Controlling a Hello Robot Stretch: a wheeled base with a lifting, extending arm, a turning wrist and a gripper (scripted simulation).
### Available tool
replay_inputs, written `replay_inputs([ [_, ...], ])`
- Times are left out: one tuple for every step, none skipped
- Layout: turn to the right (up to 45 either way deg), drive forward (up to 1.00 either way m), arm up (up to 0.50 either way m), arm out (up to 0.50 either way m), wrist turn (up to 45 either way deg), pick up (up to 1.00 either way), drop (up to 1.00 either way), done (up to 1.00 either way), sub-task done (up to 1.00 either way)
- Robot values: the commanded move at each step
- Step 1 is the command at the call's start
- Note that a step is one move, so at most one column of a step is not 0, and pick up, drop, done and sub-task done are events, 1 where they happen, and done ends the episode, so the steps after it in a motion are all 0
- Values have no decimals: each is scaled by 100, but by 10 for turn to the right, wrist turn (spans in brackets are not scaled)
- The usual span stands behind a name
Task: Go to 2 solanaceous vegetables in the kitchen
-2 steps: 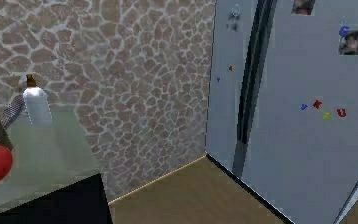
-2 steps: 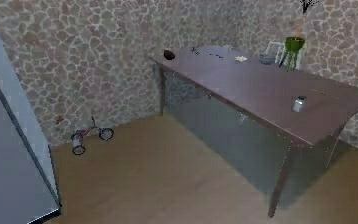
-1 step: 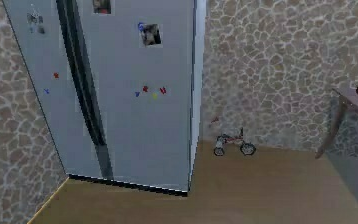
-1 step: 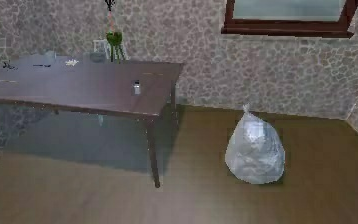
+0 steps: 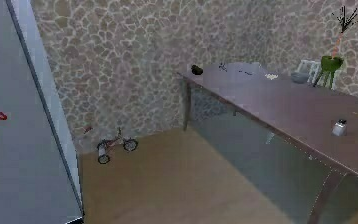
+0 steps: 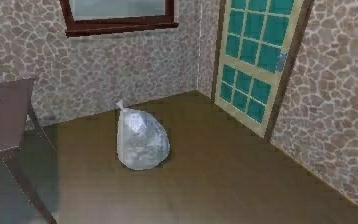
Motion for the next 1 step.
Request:
replay_inputs([
  [0,100,0,0,0,0,0,0,0],
])
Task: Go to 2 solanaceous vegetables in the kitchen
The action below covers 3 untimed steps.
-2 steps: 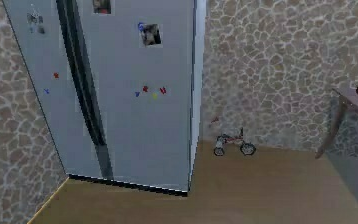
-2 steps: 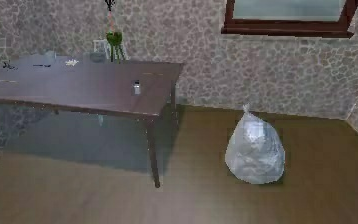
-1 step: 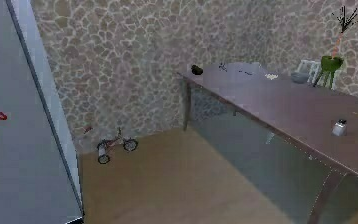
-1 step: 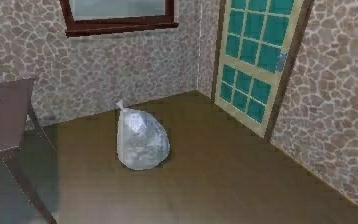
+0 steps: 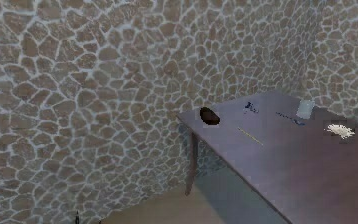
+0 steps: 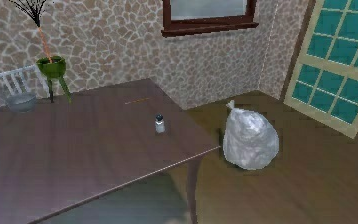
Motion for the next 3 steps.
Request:
replay_inputs([
  [0,15,0,0,0,0,0,0,0],
  [90,0,0,0,0,0,0,0,0],
  [0,0,0,0,0,0,0,100,0],
])
